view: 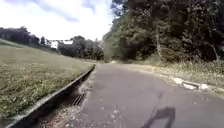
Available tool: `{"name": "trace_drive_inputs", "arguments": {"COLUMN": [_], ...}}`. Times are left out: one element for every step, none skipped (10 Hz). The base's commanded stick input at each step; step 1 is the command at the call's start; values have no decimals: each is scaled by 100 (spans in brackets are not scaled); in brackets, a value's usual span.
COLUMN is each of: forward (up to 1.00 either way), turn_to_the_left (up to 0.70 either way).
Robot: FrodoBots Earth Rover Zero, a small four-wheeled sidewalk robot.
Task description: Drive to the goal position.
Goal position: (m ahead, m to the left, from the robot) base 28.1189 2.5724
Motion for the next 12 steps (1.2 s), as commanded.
{"name": "trace_drive_inputs", "arguments": {"forward": [70,70,70,70,70,70,70,70,70,70,70,70], "turn_to_the_left": [0,2,5,26,23,18,20,21,22,22,18,10]}}
